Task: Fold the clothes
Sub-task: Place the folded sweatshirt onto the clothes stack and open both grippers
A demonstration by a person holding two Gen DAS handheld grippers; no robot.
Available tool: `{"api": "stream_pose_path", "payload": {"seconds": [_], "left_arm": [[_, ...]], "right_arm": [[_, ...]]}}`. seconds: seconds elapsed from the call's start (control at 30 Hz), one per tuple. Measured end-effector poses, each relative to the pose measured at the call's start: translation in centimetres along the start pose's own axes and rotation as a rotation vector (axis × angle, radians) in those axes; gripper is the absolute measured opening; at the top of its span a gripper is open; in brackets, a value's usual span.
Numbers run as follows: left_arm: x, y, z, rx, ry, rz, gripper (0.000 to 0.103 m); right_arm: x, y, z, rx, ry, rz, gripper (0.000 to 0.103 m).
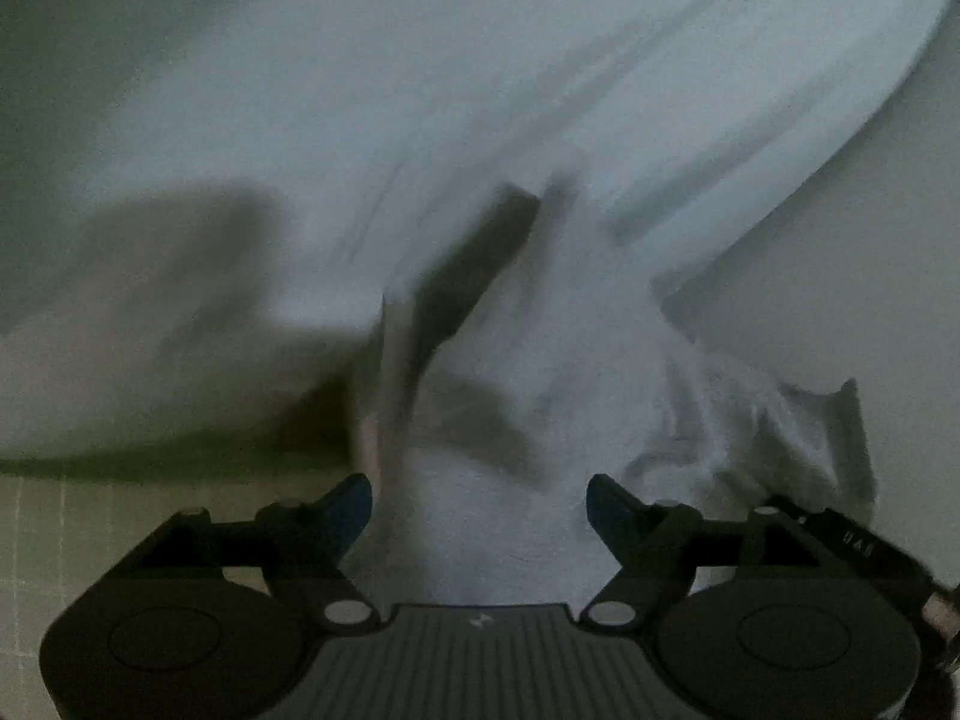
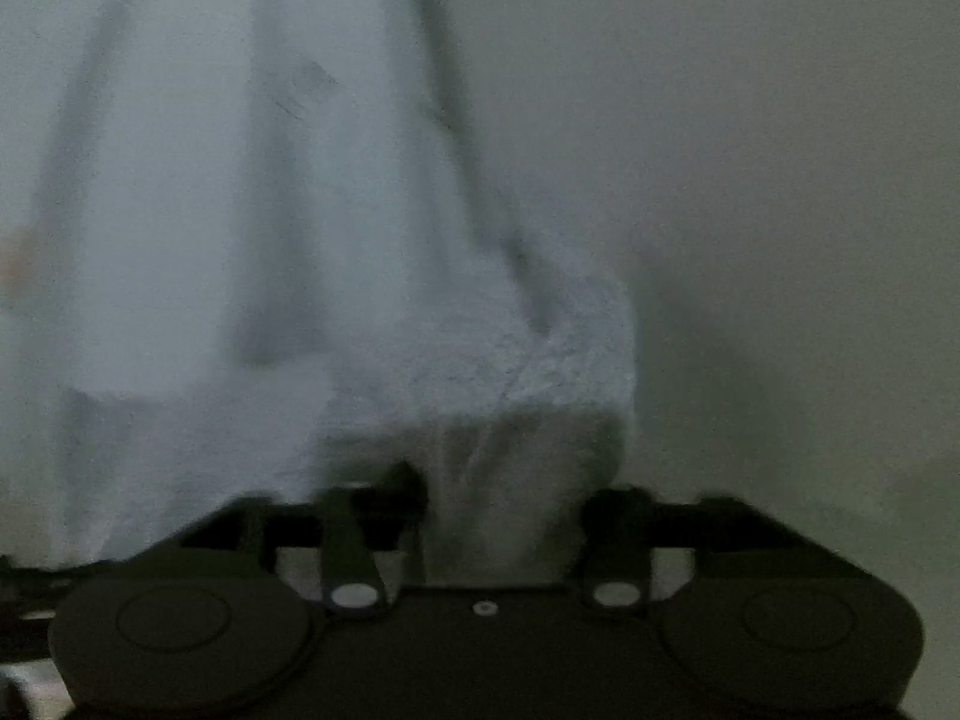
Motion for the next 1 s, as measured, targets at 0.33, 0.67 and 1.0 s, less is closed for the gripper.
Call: {"api": "stream_pose_path", "payload": {"seconds": [0.33, 0.67, 1.0], "left_arm": [[3.9, 4.4, -0.3, 0.041, -0.097, -0.021, 0.082], [-1.6, 8.5, 9.1, -0.106, -0.160, -0.248, 0.103], [-4.2, 17.2, 16.7, -0.124, -0.150, -0.287, 0.103]], "right_arm": [[-2.5, 4.1, -3.8, 0.024, 0.193, -0.032, 0.093], [-0.4, 9.1, 5.6, 0.013, 0.189, 0.030, 0.103], [0.1, 17.6, 14.6, 0.059, 0.119, 0.020, 0.103]]}}
Point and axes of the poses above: each gripper's, at about its wrist camera, not at the fingertips, and z roughly against the way its jaws point, x to its left, y to its underside, the point moved 7 cm from there along -z, roughly the way its jaws point, and after that the axes turned 13 degrees about x, right-handed, at the moved point
